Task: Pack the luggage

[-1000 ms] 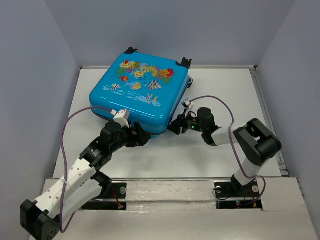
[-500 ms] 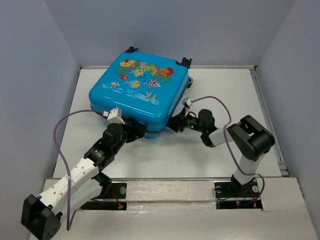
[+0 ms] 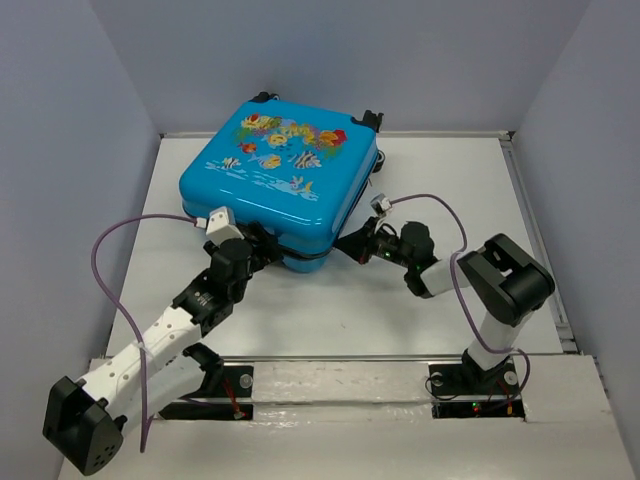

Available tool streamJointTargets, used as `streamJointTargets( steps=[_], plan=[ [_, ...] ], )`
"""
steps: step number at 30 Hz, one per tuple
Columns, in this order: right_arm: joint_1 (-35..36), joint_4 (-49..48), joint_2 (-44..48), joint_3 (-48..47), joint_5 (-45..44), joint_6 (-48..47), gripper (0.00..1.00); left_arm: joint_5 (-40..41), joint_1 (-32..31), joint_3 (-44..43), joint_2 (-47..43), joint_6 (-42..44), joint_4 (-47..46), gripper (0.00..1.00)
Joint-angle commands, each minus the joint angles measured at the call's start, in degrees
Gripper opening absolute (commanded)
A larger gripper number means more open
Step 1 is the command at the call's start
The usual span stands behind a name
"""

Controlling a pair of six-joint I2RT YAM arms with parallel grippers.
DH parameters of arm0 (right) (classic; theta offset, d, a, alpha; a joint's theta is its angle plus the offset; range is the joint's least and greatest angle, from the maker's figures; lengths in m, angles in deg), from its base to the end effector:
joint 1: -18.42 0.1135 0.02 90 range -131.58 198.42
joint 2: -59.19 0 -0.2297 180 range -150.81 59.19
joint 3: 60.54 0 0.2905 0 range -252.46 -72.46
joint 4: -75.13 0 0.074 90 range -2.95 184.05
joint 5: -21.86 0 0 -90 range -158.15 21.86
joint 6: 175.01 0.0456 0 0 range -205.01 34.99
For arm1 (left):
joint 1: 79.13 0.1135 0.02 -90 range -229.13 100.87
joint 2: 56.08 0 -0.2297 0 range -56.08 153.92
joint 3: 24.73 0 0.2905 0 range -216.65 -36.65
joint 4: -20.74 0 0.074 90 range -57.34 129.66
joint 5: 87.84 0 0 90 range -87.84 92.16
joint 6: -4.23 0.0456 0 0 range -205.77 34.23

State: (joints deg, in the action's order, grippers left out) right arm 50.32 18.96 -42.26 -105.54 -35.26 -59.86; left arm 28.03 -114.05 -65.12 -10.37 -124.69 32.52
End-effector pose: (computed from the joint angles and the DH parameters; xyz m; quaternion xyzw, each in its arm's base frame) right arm 0.2742 0.1999 0.0960 -0.2393 0.6669 0.4993 0.4986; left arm 0.2236 -0.1318 0.2172 -0.1603 0.7788 -0.2039 0.5711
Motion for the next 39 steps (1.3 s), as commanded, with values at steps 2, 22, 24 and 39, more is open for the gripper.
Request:
streamJointTargets(
  steps=[2,22,24,39],
  plan=[
    [3.69,0.48,6.78,3.11,-3.43,-0.97,0.07,6.58,0.46,-6.51,3.24,0.68,-9.17,0.96],
    [39.45,26.37,11.9,-0.23,-42.26,2.7,0.07,-9.87,-0.68,0.09,4.9,-1.95,-17.7,0.96],
    [44.28,17.87,8.38,0.03,-46.32,3.07,0.07,-9.61,-1.56,-2.2,7.1,-1.86,-17.96,0.96],
    [47.12,32.04,21.91,8.82,-51.61,3.68,0.07,-5.21,-2.17,-5.46,6.41,-0.28,-16.74,0.96]
  ],
)
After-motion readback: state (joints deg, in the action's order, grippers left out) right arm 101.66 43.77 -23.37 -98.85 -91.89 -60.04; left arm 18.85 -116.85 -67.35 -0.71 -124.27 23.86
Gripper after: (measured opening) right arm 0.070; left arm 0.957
